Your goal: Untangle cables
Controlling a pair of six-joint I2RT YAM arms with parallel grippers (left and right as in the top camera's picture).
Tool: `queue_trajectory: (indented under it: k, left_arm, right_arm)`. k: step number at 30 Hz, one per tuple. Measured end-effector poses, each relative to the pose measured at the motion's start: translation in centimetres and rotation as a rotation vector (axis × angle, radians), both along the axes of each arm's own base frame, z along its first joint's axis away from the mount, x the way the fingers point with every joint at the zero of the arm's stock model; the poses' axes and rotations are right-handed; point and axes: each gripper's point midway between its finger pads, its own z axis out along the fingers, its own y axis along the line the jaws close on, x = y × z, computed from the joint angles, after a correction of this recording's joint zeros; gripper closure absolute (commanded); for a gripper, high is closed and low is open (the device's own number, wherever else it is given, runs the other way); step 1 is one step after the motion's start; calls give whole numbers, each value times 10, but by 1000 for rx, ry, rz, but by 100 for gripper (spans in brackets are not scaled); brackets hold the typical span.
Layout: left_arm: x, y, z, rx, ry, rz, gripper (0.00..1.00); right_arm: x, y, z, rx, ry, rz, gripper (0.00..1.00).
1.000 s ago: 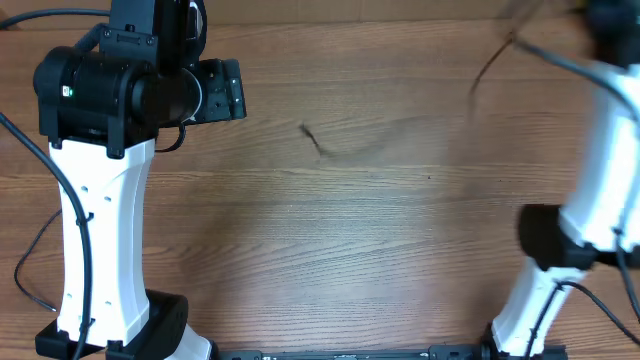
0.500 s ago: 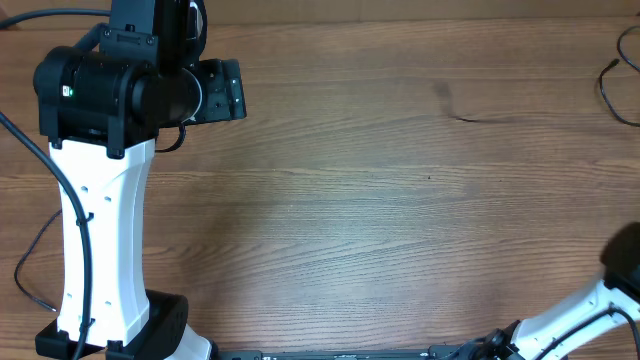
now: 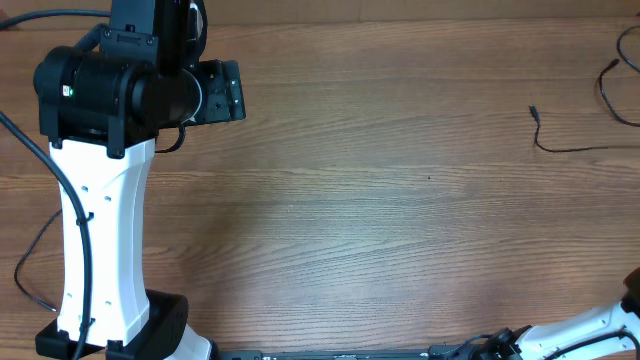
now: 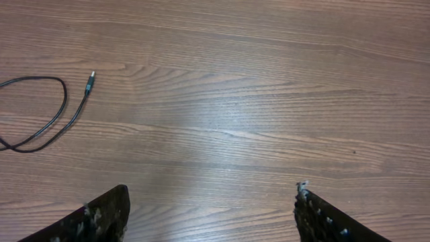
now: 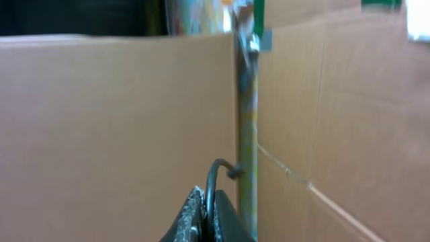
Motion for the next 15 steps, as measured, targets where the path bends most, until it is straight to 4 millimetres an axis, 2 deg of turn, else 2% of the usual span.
queue_trajectory:
  k: [3, 4, 6, 9, 12, 14, 15]
  left_arm:
    - [0, 0, 0, 0, 0, 0, 24]
    - [0, 0, 0, -1, 0, 0, 24]
    - [0, 0, 0, -1, 0, 0, 24]
    - [0, 0, 0, -1, 0, 0, 25]
    - [0, 0, 0, -1, 0, 1, 25]
    - [0, 0, 0, -3, 1, 4, 26]
    - [0, 0, 0, -3, 1, 4, 27]
  right_arm:
    - [25, -39, -49, 114, 80, -2, 96]
    - [37, -56, -76, 172, 120, -2, 96]
    - [58, -89, -137, 292, 202, -4, 96]
    - [83, -124, -249, 498, 349, -4, 96]
    - [96, -128, -344, 644, 484, 11, 96]
    - [106, -119, -384, 690, 547, 29, 96]
    - [111, -112, -396, 700, 570, 38, 96]
